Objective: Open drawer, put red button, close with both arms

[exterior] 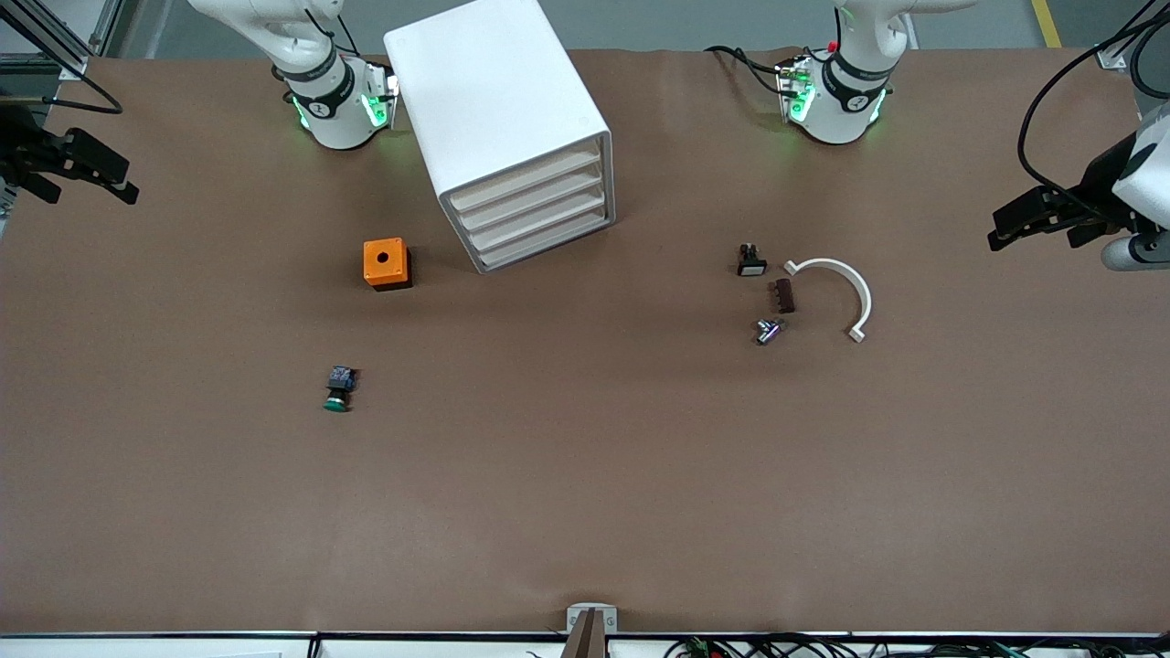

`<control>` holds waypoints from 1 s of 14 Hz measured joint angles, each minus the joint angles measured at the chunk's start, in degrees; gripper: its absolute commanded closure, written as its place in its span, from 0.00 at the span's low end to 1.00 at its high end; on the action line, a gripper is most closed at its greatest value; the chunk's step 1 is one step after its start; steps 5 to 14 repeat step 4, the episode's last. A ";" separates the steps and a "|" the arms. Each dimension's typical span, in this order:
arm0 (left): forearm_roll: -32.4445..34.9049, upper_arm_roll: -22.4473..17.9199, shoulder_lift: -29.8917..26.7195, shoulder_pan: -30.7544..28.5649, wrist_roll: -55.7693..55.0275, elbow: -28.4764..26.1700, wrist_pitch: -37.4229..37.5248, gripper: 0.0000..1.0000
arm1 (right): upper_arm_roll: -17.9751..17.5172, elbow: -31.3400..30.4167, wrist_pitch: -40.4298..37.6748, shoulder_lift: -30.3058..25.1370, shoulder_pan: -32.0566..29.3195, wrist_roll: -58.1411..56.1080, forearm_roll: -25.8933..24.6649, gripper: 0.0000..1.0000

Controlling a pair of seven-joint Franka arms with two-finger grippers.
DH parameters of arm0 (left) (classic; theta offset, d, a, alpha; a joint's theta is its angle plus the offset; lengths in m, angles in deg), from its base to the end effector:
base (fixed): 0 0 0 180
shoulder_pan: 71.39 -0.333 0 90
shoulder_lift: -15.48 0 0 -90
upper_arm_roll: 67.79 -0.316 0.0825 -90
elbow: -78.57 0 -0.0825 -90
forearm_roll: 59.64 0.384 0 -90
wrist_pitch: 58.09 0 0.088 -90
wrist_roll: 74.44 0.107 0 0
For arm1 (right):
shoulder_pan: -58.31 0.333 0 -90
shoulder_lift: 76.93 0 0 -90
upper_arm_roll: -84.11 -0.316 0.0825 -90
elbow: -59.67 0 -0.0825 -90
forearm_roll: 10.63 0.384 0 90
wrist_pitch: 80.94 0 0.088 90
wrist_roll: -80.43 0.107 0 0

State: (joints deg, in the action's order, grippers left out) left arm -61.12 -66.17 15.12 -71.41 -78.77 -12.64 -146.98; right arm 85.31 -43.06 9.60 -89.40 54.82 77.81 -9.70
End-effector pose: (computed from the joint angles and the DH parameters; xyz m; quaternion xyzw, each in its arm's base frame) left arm 0.5497 -0.0182 0.6164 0.9995 0.0238 -0.0177 0.0119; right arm 0.4837 -0.0391 0.6335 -0.9998 0.0179 -0.0031 0.0102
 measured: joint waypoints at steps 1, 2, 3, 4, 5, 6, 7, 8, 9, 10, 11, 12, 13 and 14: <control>0.11 0.00 0.00 -0.03 0.00 0.19 0.06 0.00 | 0.00 0.00 0.00 0.00 0.00 0.00 -0.01 0.00; 0.16 0.00 0.00 -0.04 0.00 0.25 0.13 0.00 | 0.00 0.00 0.00 0.00 0.00 0.00 -0.02 0.00; 0.18 -0.01 0.00 -0.06 0.01 0.25 0.16 0.00 | 0.00 0.00 0.00 0.00 0.00 0.01 -0.03 0.00; 0.20 -0.06 0.00 -0.13 0.03 0.25 0.19 0.00 | 0.01 0.00 -0.03 0.00 0.00 0.01 -0.04 0.00; 0.20 -0.06 0.00 -0.13 0.03 0.25 0.19 0.00 | 0.01 0.00 -0.03 0.00 0.00 0.01 -0.04 0.00; 0.20 -0.06 0.00 -0.13 0.03 0.25 0.19 0.00 | 0.01 0.00 -0.03 0.00 0.00 0.01 -0.04 0.00; 0.20 -0.06 0.00 -0.13 0.03 0.25 0.19 0.00 | 0.01 0.00 -0.03 0.00 0.00 0.01 -0.04 0.00; 0.20 -0.06 0.00 -0.13 0.03 0.25 0.19 0.00 | 0.01 0.00 -0.03 0.00 0.00 0.01 -0.04 0.00; 0.20 -0.06 0.00 -0.13 0.03 0.25 0.19 0.00 | 0.01 0.00 -0.03 0.00 0.00 0.01 -0.04 0.00; 0.20 -0.06 0.00 -0.13 0.03 0.25 0.19 0.00 | 0.01 0.00 -0.03 0.00 0.00 0.01 -0.04 0.00; 0.20 -0.06 0.00 -0.13 0.03 0.25 0.19 0.00 | 0.01 0.00 -0.03 0.00 0.00 0.01 -0.04 0.00; 0.20 -0.06 0.00 -0.13 0.03 0.25 0.19 0.00 | 0.01 0.00 -0.03 0.00 0.00 0.01 -0.04 0.00; 0.20 -0.06 0.00 -0.13 0.03 0.25 0.19 0.00 | 0.01 0.00 -0.03 0.00 0.00 0.01 -0.04 0.00; 0.20 -0.06 0.00 -0.13 0.03 0.25 0.19 0.00 | 0.01 0.00 -0.03 0.00 0.00 0.01 -0.04 0.00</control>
